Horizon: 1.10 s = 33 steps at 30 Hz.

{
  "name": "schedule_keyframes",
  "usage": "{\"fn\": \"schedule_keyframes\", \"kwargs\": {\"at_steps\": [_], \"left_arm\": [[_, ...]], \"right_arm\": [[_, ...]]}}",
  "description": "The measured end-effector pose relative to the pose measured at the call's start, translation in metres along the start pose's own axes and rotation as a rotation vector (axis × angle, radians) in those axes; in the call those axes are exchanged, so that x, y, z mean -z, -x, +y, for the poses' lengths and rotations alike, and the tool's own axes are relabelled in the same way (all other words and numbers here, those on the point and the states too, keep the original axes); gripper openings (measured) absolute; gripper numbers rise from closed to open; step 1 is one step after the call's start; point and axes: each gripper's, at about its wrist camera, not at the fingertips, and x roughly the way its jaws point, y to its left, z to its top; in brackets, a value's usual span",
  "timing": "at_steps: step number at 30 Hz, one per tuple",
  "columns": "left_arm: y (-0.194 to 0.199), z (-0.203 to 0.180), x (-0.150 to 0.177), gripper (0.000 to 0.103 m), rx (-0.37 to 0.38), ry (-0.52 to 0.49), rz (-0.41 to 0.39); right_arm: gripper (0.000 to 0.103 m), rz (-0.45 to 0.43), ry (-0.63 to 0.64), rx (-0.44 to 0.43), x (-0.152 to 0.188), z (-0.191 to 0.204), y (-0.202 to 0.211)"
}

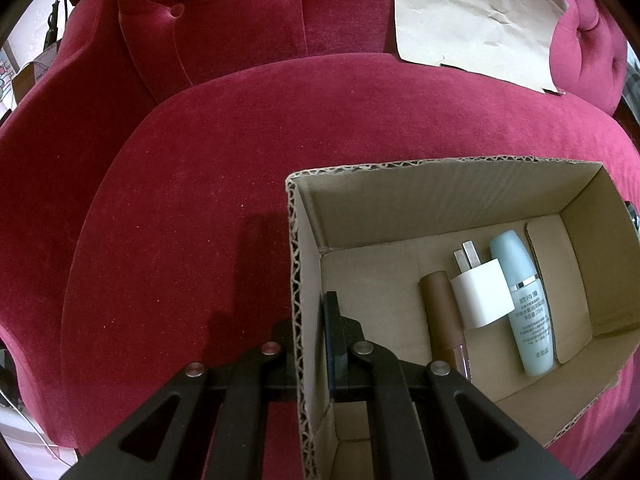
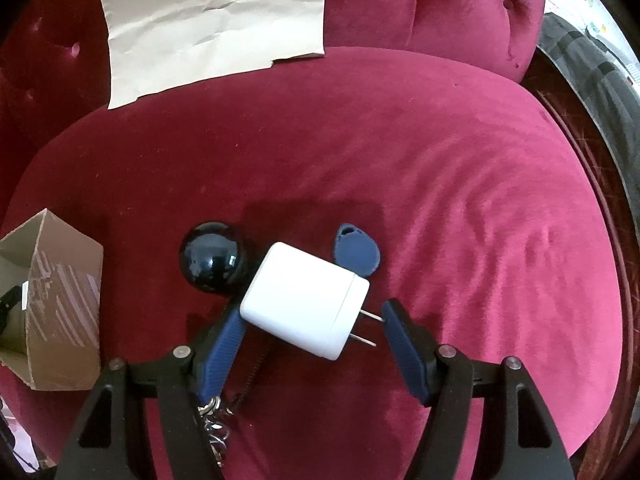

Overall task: Organize rigid objects
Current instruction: 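Grasp the large white charger with the right gripper, then carry the large white charger into the box and open the right gripper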

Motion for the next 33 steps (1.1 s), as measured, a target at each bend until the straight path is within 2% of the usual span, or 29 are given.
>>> {"fn": "schedule_keyframes", "kwargs": {"at_steps": [19, 33], "left_arm": [[-0.001, 0.0, 0.0, 0.005, -0.005, 0.001, 0.0], [0.0, -0.002, -0.001, 0.006, -0.005, 0.003, 0.0]], "right_arm": [[0.074, -0.073, 0.037, 0.04, -0.002, 0.008, 0.043], [0.074, -0.132, 0.087, 0.006, -0.011, 0.043, 0.073]]}}
